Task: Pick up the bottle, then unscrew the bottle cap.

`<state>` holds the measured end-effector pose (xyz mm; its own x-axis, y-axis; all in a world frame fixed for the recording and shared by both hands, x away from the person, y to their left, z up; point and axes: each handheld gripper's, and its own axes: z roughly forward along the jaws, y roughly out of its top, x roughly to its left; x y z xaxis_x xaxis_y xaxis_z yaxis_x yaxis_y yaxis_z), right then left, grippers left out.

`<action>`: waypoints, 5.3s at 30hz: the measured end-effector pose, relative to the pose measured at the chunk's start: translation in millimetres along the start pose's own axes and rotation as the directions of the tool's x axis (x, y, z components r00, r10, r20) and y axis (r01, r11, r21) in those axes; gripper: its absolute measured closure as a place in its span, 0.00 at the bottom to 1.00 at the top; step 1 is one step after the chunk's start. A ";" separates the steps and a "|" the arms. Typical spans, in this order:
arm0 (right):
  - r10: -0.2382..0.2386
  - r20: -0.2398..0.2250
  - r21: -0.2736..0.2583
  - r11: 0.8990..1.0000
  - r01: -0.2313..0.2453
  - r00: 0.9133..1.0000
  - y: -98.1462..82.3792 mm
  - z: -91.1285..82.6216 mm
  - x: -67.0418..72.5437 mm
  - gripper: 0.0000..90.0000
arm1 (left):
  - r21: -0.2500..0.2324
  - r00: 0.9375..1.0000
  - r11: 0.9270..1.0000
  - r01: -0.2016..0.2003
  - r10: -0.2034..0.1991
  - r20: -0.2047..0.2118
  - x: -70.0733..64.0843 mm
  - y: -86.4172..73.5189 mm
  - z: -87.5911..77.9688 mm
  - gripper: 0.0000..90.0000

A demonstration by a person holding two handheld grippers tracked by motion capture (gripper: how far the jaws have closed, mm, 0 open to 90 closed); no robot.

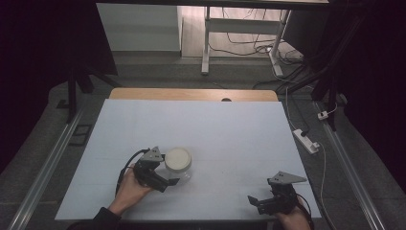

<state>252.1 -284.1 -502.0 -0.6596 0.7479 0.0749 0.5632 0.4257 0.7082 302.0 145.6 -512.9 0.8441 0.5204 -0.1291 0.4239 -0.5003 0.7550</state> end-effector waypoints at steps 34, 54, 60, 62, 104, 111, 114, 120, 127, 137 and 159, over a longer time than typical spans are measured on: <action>-0.008 -0.006 0.003 1.000 0.008 1.000 0.0 0.3 0.3 0.00 | 0.016 0.997 0.997 -0.077 0.077 -0.029 -1.6 14.5 16.9 0.08; -0.010 -0.007 0.003 1.000 0.010 1.000 0.1 0.3 0.4 0.00 | 0.018 0.994 0.996 -0.082 0.083 -0.072 -7.3 18.5 13.0 0.08; -0.008 -0.006 0.004 1.000 0.008 1.000 0.1 0.4 0.2 0.00 | -0.012 0.995 0.996 -0.088 0.087 -0.053 -9.0 24.9 5.0 0.08; -0.007 -0.005 0.003 1.000 0.007 1.000 0.1 0.4 0.2 0.00 | -0.007 0.995 0.996 -0.090 0.089 -0.045 -9.3 27.2 3.7 0.08; -0.003 -0.006 -0.005 1.000 0.003 1.000 -0.4 -0.3 -0.5 0.00 | -0.008 0.990 0.990 -0.141 0.141 0.004 -24.6 74.4 -2.7 0.08; 0.004 -0.008 -0.015 1.000 -0.004 1.000 -0.2 -1.5 -0.9 0.00 | -0.010 0.990 0.990 -0.140 0.140 0.001 -25.0 73.8 -2.9 0.08; 0.007 -0.004 -0.021 1.000 -0.007 1.000 -0.1 -2.5 -1.0 0.00 | -0.006 0.989 0.989 -0.145 0.145 -0.001 -25.3 73.5 -2.2 0.08; -0.005 -0.004 -0.045 0.999 0.005 1.000 0.7 -4.1 0.4 0.00 | -0.004 0.989 0.989 -0.148 0.148 -0.002 -26.2 73.4 -1.6 0.08; -0.014 -0.040 -0.077 0.997 0.011 0.999 7.1 -5.1 7.3 0.00 | -0.004 0.990 0.990 -0.144 0.144 -0.004 -25.6 72.1 -1.0 0.08; -0.050 -0.113 -0.137 0.990 0.034 0.992 22.6 -2.6 21.2 0.00 | 0.005 0.988 0.988 -0.153 0.153 -0.002 -25.7 70.8 0.8 0.08; -0.133 -0.250 -0.161 0.982 0.094 0.959 73.9 9.5 51.7 0.00 | 0.004 0.987 0.987 -0.162 0.162 -0.001 -26.4 69.9 1.4 0.08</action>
<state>264.4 -209.2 -452.4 -0.8317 0.5337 0.1529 0.4111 0.4069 0.8157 309.8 95.9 -457.6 0.9012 0.4333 -0.0047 0.2832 -0.5808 0.7632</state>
